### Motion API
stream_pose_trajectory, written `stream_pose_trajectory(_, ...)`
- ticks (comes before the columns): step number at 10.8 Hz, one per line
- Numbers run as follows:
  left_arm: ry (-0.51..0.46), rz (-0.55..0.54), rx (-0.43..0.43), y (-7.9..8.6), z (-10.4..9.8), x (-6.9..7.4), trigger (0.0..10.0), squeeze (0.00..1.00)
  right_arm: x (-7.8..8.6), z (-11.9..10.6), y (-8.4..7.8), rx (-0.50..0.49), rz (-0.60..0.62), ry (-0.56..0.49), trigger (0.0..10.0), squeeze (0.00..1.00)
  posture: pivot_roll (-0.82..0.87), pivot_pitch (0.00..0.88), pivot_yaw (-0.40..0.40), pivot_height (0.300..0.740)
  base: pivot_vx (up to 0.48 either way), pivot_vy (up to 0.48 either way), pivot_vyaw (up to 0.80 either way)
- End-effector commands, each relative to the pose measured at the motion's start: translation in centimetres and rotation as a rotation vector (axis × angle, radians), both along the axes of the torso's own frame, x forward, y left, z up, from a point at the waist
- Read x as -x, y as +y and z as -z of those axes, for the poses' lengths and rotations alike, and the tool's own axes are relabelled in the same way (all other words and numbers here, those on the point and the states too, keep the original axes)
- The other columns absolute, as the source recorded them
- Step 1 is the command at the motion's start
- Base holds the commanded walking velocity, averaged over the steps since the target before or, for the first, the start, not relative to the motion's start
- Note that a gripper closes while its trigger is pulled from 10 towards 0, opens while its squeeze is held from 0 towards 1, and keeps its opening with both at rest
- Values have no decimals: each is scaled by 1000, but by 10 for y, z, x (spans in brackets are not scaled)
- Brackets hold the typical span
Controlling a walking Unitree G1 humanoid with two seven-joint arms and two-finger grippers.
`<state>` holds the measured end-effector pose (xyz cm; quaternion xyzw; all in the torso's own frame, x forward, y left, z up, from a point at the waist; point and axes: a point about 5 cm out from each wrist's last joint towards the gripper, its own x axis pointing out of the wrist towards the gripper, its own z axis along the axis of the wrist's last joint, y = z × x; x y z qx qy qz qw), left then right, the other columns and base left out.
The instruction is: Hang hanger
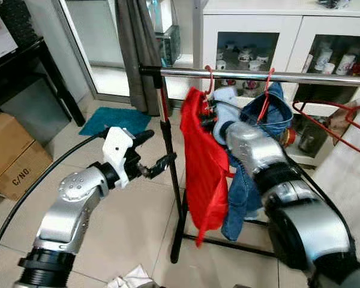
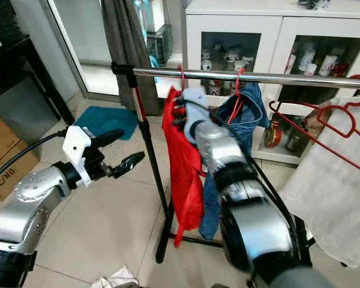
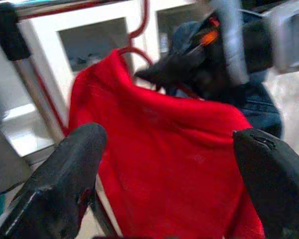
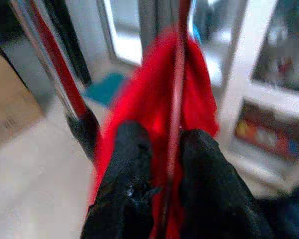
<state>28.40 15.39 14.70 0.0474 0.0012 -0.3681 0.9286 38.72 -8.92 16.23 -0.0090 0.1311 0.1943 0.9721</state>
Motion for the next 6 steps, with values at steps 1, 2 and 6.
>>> stream_pose_trajectory(1, -5, -50, -3, 5, -2, -3, 10000, 0, 2, -15, 3, -46, -44, -44, 10000, 1000, -65, 0, 115, 740, 0, 0, 0)
stream_pose_trajectory(2, 5, -94, 7, 5, 1, -3, 10000, 0, 14, -30, -4, -66, -50, -110, 10000, 1000, -70, 0, 114, 740, 0, 0, 0)
stream_pose_trajectory(6, -8, -146, 35, -5, 4, -2, 10000, 0, 71, -36, -16, -133, -70, -252, 10000, 1000, -74, 0, 107, 740, 0, -79, 0)
